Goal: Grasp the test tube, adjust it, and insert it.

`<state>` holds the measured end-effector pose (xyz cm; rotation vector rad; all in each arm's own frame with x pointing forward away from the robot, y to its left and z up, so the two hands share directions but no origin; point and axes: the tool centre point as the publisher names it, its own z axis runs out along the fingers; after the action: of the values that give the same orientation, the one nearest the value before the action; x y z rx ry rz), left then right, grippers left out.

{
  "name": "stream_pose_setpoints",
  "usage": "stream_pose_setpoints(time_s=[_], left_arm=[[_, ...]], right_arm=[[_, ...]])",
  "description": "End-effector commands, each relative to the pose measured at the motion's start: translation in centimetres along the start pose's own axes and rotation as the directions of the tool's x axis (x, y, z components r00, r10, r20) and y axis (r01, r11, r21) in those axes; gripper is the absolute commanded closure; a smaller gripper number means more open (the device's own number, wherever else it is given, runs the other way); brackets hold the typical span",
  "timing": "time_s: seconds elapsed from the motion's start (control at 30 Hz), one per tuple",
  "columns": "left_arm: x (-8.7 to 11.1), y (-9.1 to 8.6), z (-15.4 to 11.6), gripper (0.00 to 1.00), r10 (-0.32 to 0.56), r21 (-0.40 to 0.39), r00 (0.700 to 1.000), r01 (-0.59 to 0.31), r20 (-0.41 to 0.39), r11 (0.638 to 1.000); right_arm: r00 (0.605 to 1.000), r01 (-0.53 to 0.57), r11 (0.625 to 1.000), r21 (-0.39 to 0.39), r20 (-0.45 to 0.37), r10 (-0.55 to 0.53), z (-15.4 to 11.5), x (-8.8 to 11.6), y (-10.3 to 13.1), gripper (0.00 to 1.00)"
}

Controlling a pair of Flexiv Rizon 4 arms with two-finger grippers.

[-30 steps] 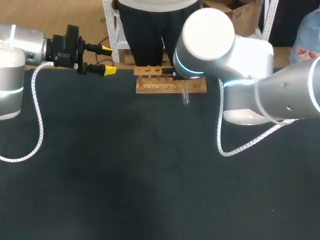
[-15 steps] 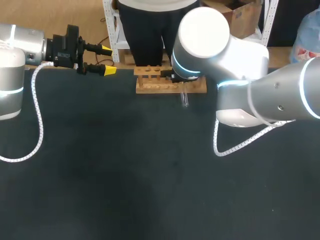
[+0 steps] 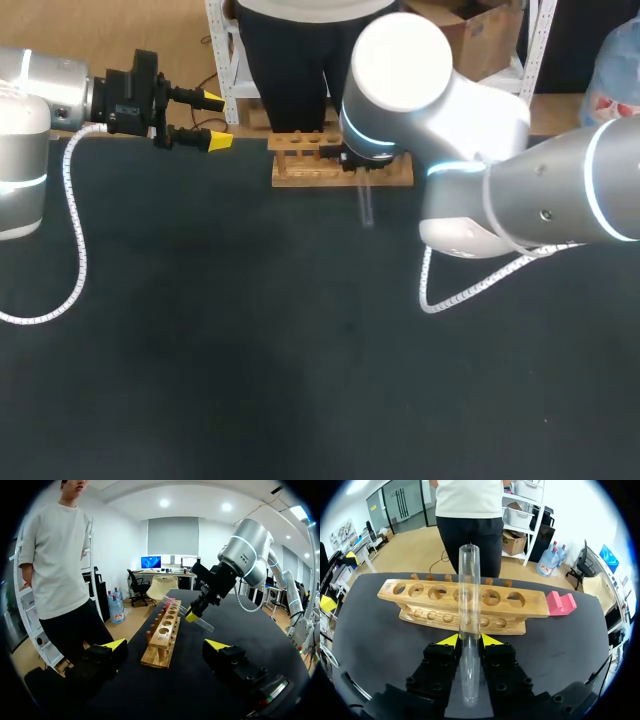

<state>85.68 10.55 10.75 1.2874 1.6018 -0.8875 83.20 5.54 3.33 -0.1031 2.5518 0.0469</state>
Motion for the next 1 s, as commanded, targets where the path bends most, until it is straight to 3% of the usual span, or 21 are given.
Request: stream_pose_setpoints(time_s=[0.03,0.43,1.0], left_arm=[[0.1,0.1,0.0,0.0,0.001,0.001,1.0,-0.001,0.001,1.0],[0.1,0.1,0.0,0.0,0.001,0.001,1.0,-0.001,0.001,1.0],[0.1,0.1,0.0,0.0,0.001,0.001,1.0,-0.001,0.001,1.0]], right_arm=[[1.0,0.001,1.0,0.001,-0.008,-0.001,0.4,-0.1,0.1,1.0],[1.0,-0.008,1.0,0.008,-0.005,0.008,-0.4,-0.1,-0.4,1.0],[0.991,-0.09,0.996,0.025,0.106,0.087,-7.0,-0.7,-4.1,1.0]])
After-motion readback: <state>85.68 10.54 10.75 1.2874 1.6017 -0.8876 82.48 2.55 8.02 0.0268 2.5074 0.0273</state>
